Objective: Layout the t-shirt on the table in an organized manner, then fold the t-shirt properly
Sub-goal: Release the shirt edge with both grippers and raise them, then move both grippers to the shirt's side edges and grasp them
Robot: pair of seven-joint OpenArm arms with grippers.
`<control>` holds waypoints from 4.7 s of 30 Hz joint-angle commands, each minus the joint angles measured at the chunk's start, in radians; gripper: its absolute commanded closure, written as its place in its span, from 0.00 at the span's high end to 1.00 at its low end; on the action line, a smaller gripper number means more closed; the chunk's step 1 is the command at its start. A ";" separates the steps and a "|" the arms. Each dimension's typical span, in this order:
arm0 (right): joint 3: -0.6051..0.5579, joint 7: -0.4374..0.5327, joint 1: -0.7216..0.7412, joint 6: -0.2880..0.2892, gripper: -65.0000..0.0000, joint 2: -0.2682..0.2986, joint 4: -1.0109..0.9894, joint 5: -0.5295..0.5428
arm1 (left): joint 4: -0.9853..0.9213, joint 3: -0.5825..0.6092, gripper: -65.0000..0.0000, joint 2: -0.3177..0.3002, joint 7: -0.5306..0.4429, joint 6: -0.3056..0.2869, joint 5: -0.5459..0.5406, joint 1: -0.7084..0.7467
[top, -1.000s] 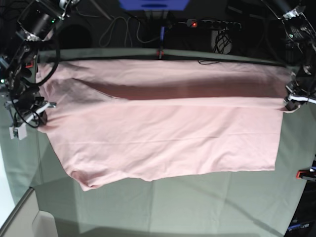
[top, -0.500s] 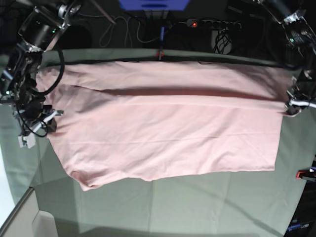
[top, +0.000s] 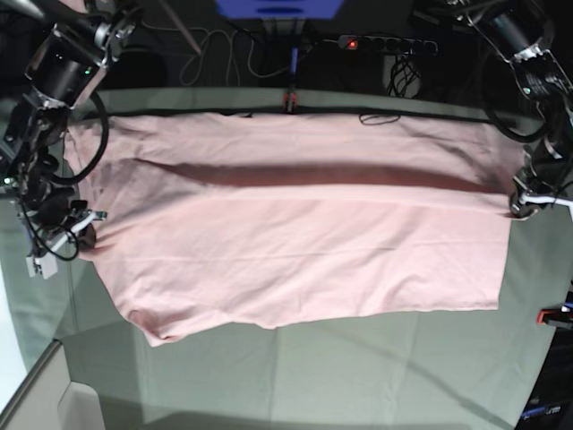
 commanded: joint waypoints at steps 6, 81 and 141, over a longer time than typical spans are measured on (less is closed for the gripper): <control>-0.007 0.014 0.019 -0.001 0.01 0.013 0.016 0.018 | 0.014 -0.004 0.00 -0.019 -0.012 0.000 -0.018 -0.021; 0.210 0.263 -0.068 -0.001 0.49 0.062 -0.010 0.024 | -0.116 -0.007 0.60 -0.085 -0.130 -0.007 -0.029 0.166; -0.611 1.004 0.374 -0.330 0.49 0.192 -0.968 0.016 | -1.035 0.293 0.53 -0.157 -0.824 0.003 0.491 -0.501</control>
